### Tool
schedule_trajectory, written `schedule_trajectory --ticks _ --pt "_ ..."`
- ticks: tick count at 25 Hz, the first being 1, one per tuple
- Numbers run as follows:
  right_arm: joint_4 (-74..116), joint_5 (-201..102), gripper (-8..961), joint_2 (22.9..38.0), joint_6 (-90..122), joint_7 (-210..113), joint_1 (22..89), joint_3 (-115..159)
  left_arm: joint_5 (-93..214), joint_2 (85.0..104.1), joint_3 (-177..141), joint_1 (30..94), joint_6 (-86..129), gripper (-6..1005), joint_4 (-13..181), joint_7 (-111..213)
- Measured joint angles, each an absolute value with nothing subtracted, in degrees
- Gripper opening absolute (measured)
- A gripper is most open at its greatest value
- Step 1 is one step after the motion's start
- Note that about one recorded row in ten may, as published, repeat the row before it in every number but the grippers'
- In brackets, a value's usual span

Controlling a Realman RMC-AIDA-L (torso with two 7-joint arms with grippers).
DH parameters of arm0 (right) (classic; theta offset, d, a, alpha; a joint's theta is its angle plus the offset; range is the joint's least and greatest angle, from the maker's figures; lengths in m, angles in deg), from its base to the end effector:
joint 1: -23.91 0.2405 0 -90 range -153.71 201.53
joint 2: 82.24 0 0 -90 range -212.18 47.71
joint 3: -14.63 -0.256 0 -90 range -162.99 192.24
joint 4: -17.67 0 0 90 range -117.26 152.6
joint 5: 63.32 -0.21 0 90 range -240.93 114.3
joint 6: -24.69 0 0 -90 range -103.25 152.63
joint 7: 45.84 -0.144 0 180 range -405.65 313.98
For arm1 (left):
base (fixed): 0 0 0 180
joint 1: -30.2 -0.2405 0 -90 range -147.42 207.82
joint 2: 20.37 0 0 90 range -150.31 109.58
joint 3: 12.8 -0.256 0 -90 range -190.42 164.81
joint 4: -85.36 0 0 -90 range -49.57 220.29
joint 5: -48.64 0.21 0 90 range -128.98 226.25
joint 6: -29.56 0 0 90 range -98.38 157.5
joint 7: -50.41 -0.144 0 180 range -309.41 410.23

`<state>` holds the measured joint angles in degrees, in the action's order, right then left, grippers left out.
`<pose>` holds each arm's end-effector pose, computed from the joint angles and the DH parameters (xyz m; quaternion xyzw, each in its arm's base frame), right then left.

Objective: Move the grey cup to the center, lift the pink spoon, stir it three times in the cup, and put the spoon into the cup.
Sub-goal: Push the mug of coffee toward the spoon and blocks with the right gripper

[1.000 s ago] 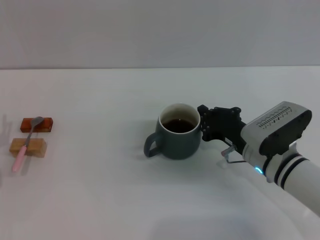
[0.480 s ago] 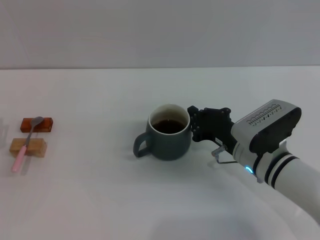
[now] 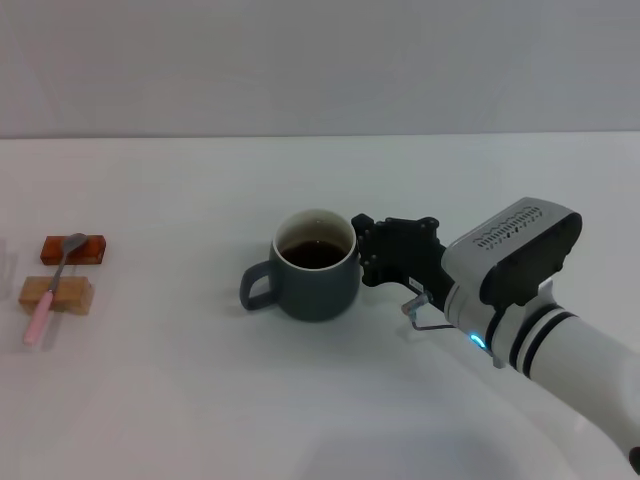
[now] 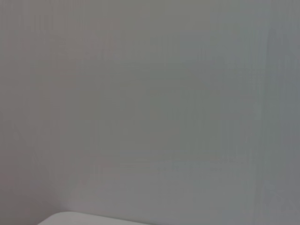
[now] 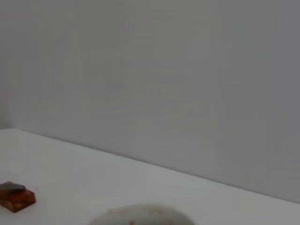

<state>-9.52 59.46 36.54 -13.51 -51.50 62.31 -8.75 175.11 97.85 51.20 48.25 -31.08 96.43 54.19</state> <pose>0.2137 0.3536 -0.1378 -0.8693 0.2227 0.2304 0.3763 -0.3998 0.2970 0.0268 -0.5630 -0.3348 -0.2313 0.7193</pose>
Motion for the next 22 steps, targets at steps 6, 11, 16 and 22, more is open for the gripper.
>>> schedule_trajectory --ticks 6,11,16,22 --pt "-10.7 59.5 0 36.59 -12.7 -51.5 63.1 -8.8 175.1 97.85 51.0 48.3 -31.1 815 96.4 54.5" --pt "-11.7 59.5 -1 36.67 -12.2 -51.5 63.5 -8.6 175.1 97.85 50.5 48.4 -31.1 815 96.4 54.7" --pt "-12.6 59.6 -1 36.75 -12.0 -51.5 63.7 -8.2 175.1 97.85 50.5 48.5 -31.0 815 96.4 54.7" --pt "-12.9 60.2 -2 36.77 -12.0 -51.5 63.6 -8.4 175.1 97.85 50.5 48.4 -31.0 815 96.4 54.7"
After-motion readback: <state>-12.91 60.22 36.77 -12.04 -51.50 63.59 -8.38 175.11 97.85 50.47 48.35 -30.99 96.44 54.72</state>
